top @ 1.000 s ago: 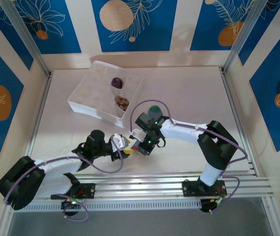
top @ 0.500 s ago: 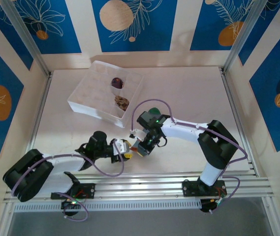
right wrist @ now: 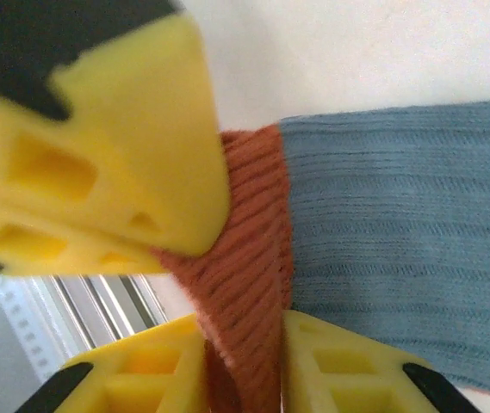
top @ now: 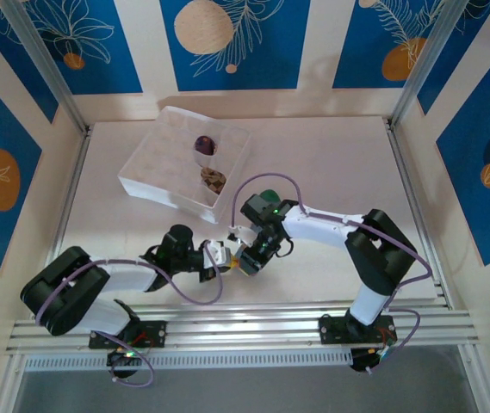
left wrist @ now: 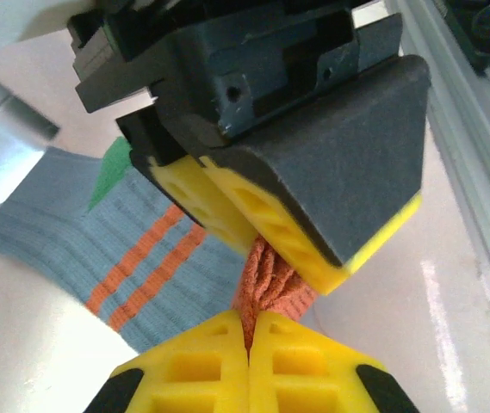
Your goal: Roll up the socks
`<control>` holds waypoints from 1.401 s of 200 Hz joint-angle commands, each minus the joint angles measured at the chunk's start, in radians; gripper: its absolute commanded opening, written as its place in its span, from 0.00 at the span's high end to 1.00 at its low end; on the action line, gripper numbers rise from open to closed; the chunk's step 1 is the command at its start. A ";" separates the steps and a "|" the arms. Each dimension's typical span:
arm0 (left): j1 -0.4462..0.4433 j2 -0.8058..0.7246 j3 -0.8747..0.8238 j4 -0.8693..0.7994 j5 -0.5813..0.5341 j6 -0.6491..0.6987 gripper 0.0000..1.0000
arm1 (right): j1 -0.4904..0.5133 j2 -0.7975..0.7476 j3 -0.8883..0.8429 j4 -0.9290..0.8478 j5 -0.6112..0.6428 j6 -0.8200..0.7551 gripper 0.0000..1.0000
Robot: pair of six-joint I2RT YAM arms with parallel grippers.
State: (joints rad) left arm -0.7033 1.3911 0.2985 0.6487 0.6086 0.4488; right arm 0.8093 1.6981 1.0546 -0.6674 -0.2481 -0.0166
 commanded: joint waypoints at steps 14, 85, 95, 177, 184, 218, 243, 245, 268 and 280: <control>-0.014 0.006 0.021 0.031 0.076 -0.154 1.00 | -0.006 -0.056 -0.031 0.048 -0.005 0.215 0.57; -0.067 0.087 0.091 -0.049 0.014 -0.442 1.00 | -0.043 -0.339 -0.368 0.353 0.041 0.546 0.53; -0.074 0.109 0.105 -0.049 0.011 -0.474 1.00 | -0.052 -0.355 -0.395 0.366 0.053 0.560 0.53; -0.079 0.332 0.305 -0.278 -0.062 -0.745 1.00 | -0.153 -0.314 -0.409 0.374 0.056 0.577 0.57; -0.078 0.334 0.292 -0.249 -0.066 -0.756 1.00 | -0.158 -0.305 -0.403 0.372 0.053 0.576 0.58; -0.079 0.330 0.277 -0.240 -0.088 -0.760 1.00 | -0.163 -0.256 -0.382 0.359 0.075 0.588 0.59; -0.081 0.329 0.277 -0.244 -0.094 -0.749 1.00 | -0.175 -0.206 -0.358 0.320 0.122 0.621 0.60; -0.081 0.329 0.277 -0.244 -0.095 -0.747 1.00 | -0.176 -0.203 -0.355 0.318 0.122 0.621 0.59; -0.081 0.326 0.277 -0.229 -0.105 -0.716 1.00 | -0.180 -0.175 -0.336 0.287 0.149 0.642 0.61; -0.081 0.319 0.281 -0.230 -0.117 -0.684 1.00 | -0.180 -0.167 -0.331 0.263 0.162 0.648 0.65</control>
State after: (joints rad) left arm -0.7757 1.7096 0.5957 0.4339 0.5339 -0.2821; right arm 0.6373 1.5009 0.7017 -0.3321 -0.1520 0.5972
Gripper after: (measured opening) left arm 0.047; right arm 0.377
